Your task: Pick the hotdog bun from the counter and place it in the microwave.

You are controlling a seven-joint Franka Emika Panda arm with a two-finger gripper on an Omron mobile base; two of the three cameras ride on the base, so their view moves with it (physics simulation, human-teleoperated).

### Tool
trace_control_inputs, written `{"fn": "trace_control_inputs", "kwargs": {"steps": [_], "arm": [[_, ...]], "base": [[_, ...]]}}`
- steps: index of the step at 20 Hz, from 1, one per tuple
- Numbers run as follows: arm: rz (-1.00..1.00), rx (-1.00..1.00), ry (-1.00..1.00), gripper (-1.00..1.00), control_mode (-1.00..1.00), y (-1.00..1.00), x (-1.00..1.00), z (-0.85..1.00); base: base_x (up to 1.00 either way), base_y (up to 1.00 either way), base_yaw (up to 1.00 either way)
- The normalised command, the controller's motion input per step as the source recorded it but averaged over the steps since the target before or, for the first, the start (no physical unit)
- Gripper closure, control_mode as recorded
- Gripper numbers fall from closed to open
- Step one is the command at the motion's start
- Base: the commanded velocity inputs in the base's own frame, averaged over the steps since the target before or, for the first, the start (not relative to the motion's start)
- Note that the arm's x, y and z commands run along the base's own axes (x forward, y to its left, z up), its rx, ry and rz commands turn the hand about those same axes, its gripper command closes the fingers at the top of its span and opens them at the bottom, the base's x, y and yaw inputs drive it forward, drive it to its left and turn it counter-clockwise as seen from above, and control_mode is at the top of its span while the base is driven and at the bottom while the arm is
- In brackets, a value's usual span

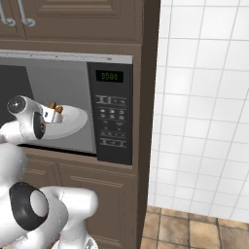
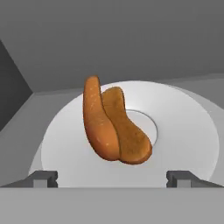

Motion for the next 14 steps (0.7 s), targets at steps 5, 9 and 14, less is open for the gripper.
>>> {"fn": "trace_control_inputs", "kwargs": {"steps": [5, 9, 14], "arm": [[0.00, 0.00, -0.07, -1.00, -1.00, 0.00, -1.00, 0.46], [0.01, 0.02, 0.03, -1.00, -1.00, -0.18, -1.00, 0.75], [0.19, 0.00, 0.22, -1.00, -1.00, -0.14, -1.00, 0.88]], "base": [[0.00, 0.00, 0.00], [0.00, 0.00, 0.00], [0.00, 0.00, 0.00]]}}
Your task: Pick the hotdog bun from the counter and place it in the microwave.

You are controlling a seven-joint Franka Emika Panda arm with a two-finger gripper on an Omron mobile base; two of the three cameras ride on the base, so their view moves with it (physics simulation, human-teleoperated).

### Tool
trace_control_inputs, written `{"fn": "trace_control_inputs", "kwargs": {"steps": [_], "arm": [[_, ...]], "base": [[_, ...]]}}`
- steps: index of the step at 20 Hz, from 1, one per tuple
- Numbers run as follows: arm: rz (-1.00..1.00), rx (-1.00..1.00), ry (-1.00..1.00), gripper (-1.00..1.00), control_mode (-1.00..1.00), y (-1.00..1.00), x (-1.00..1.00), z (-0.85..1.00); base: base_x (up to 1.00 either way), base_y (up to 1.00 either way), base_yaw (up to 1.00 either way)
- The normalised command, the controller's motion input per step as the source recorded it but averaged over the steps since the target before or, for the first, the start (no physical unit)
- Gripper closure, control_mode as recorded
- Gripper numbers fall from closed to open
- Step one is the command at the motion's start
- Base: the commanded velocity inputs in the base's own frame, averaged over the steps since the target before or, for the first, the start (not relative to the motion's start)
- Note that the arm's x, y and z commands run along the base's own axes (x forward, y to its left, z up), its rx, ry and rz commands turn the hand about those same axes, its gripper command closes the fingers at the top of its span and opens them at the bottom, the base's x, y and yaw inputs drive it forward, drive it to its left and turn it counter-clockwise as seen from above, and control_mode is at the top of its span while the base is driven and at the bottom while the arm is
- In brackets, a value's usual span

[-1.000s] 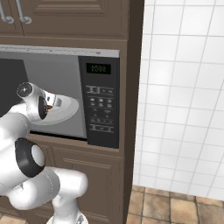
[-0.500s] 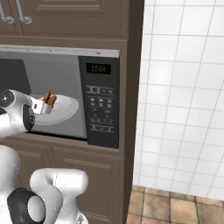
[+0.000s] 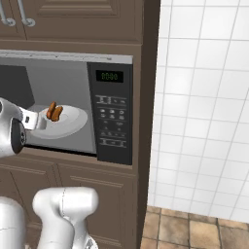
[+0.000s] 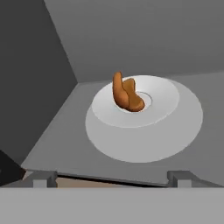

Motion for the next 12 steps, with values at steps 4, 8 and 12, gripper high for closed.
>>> {"fn": "trace_control_inputs", "kwargs": {"steps": [4, 8, 12], "arm": [[0.23, 0.00, 0.17, -1.00, -1.00, -0.16, -1.00, 0.66], [0.13, -0.04, 0.31, -1.00, -1.00, -0.03, -1.00, 0.46], [0.05, -0.09, 0.08, -1.00, -1.00, -0.32, -1.00, 0.04]], "base": [[0.00, 0.00, 0.00], [0.00, 0.00, 0.00], [0.00, 0.00, 0.00]]}}
